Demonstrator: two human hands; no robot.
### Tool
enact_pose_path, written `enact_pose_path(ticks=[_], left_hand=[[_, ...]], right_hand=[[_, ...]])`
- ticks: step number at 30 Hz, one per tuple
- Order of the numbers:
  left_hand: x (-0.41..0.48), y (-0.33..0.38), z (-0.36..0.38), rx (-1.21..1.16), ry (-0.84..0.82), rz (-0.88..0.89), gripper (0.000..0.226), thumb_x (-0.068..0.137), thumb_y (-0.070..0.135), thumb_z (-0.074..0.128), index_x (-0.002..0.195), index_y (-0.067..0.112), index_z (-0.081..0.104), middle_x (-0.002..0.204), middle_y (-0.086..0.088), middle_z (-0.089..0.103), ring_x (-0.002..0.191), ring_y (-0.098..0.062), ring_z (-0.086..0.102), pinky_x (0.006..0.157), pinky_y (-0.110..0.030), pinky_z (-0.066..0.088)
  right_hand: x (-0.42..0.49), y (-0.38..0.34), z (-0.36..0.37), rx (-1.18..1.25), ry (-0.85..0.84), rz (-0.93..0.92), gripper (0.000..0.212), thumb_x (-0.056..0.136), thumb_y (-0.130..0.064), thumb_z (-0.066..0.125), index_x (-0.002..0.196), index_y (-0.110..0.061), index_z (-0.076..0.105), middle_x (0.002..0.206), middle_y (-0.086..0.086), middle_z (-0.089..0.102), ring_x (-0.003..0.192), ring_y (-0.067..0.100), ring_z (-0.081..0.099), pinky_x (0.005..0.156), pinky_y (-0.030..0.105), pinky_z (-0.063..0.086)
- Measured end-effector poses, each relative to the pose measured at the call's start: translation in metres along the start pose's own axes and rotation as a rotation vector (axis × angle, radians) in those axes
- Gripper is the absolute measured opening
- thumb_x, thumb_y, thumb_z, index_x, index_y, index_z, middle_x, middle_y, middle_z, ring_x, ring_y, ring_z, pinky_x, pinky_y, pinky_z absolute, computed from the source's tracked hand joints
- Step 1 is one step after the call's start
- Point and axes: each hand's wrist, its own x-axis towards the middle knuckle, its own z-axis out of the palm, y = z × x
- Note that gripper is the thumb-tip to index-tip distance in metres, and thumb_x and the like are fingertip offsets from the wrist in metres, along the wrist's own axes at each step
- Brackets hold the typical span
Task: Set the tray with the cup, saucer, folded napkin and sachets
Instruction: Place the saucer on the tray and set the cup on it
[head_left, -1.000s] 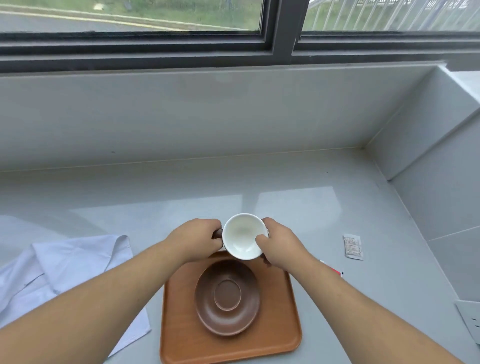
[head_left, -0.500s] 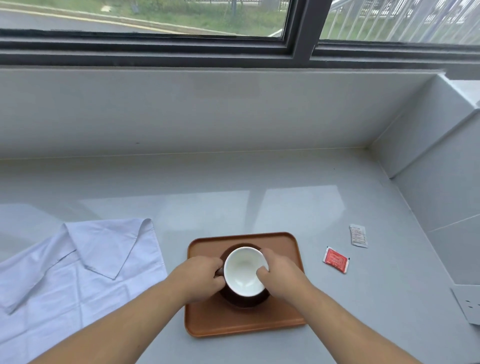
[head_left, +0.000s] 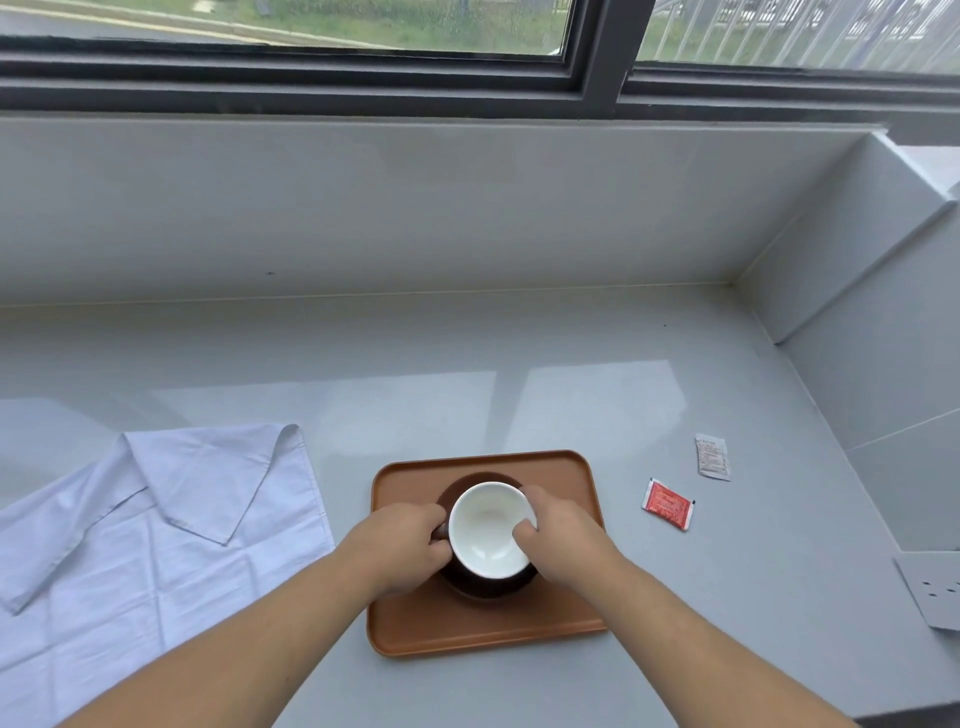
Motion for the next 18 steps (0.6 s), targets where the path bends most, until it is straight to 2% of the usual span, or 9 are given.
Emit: enact_pose_path(ticks=[8,18], left_hand=[[0.0007,-0.0014,0.0016,-0.006,0.014,-0.017,0.018,0.081,0.039,0.05,0.07,0.025,0.047,0.073,0.008,0.06,0.064,-0.01,0.052,0.052,-0.031,0.036],[-0.0019,-0.0027,-0.0009,-0.041,0.008,-0.01,0.017,0.08,0.041,0.053,0.07,0.027,0.046,0.074,0.009,0.061,0.066,-0.01,0.054,0.054,-0.031,0.038]], right_hand=[[0.0032,0.0,0.0011,-0.01,0.002,0.006,0.029,0.09,-0.029,0.044,0.117,-0.028,0.053,0.088,-0.004,0.064,0.076,0.016,0.062,0.064,0.037,0.054],[0.0033,-0.0006,0.0004,-0.08,0.011,0.008,0.022,0.088,-0.033,0.044,0.108,-0.029,0.05,0.079,-0.008,0.059,0.069,0.009,0.056,0.051,0.031,0.042]])
